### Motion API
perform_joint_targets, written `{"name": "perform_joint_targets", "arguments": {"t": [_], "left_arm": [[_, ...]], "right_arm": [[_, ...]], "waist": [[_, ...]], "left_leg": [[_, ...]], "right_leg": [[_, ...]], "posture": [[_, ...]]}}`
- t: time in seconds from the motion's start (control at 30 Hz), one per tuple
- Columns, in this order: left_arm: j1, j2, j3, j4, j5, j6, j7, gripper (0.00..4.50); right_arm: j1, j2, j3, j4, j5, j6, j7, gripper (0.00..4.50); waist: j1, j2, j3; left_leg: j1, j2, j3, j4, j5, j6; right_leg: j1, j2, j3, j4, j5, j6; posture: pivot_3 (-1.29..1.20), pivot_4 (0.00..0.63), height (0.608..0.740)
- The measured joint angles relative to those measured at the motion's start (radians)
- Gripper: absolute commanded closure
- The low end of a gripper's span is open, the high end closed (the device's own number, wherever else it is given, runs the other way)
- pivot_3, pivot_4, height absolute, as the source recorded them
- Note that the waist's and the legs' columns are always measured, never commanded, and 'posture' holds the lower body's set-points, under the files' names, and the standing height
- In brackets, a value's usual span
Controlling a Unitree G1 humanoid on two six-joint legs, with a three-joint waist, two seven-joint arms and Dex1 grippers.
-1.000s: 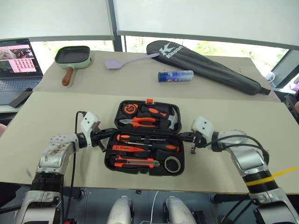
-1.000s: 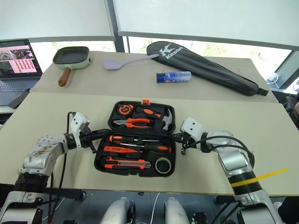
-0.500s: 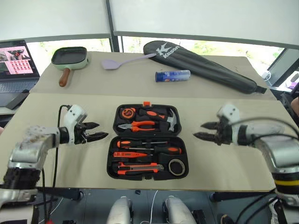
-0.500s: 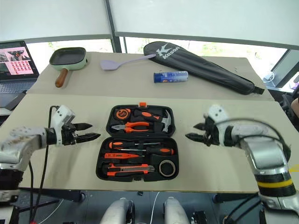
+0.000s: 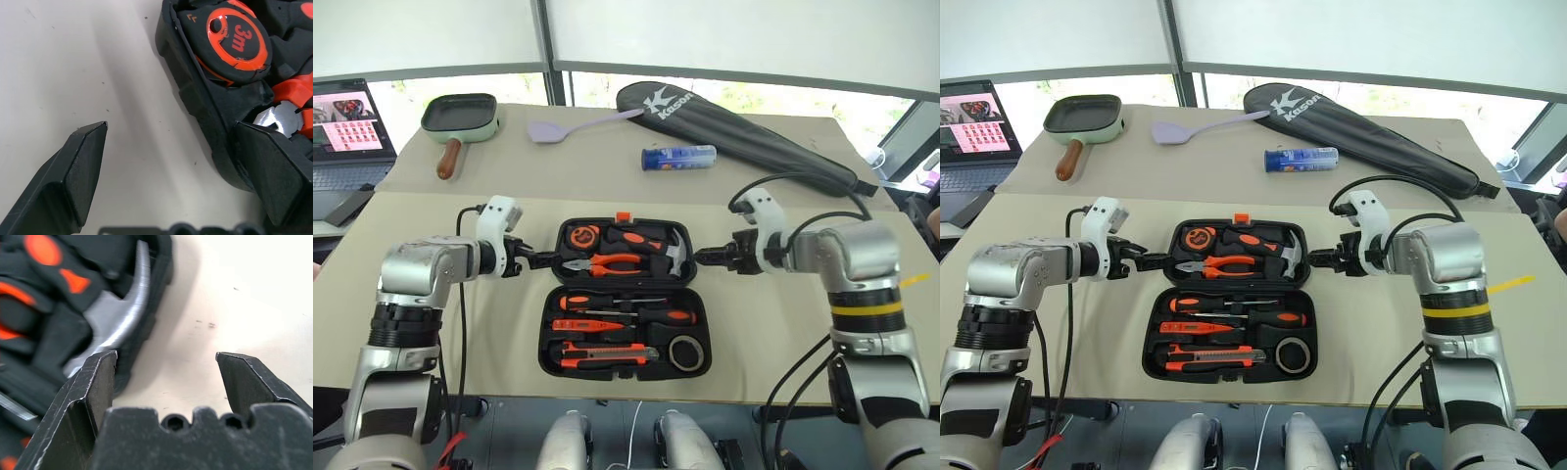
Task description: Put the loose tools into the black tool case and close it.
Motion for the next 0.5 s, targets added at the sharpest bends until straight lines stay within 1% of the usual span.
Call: {"name": "perform_joint_targets", "arguments": {"t": [0.3, 0.4, 0.47, 0.5], "left_arm": [[-0.016, -0.014, 0.000, 0.028, -0.010, 0.040, 0.013, 0.04], [-0.019, -0.014, -0.001, 0.030, -0.016, 0.052, 0.010, 0.81], [-0.022, -0.018, -0.006, 0.029, -0.026, 0.055, 0.002, 1.60], [-0.024, -0.019, -0.010, 0.028, -0.032, 0.056, -0.002, 1.99]], "right_arm": [[-0.004, 0.005, 0.062, 0.015, 0.007, 0.015, 0.017, 0.71], [-0.009, 0.005, 0.074, 0.015, 0.011, 0.027, 0.018, 1.48], [-0.020, 0.009, 0.089, 0.019, 0.012, 0.029, 0.019, 2.14], [-0.027, 0.011, 0.093, 0.026, 0.014, 0.033, 0.020, 2.54]], "waist": [[0.001, 0.000, 0.000], [0.001, 0.000, 0.000], [0.001, 0.000, 0.000], [0.001, 0.000, 0.000]], "left_leg": [[0.000, 0.000, 0.000, 0.000, 0.000, 0.000], [0.001, 0.000, 0.000, 0.000, 0.000, 0.000], [0.001, 0.000, 0.000, 0.000, 0.000, 0.000], [0.002, 0.000, 0.000, 0.000, 0.000, 0.000]], "right_leg": [[0.000, 0.000, 0.000, 0.000, 0.000, 0.000], [0.001, 0.000, 0.000, 0.000, 0.000, 0.000], [0.002, 0.000, 0.000, 0.000, 0.000, 0.000], [0.002, 0.000, 0.000, 0.000, 0.000, 0.000]], "posture": [[0.00, 0.150, 0.740], [0.00, 0.150, 0.740], [0.00, 0.150, 0.740], [0.00, 0.150, 0.740]]}}
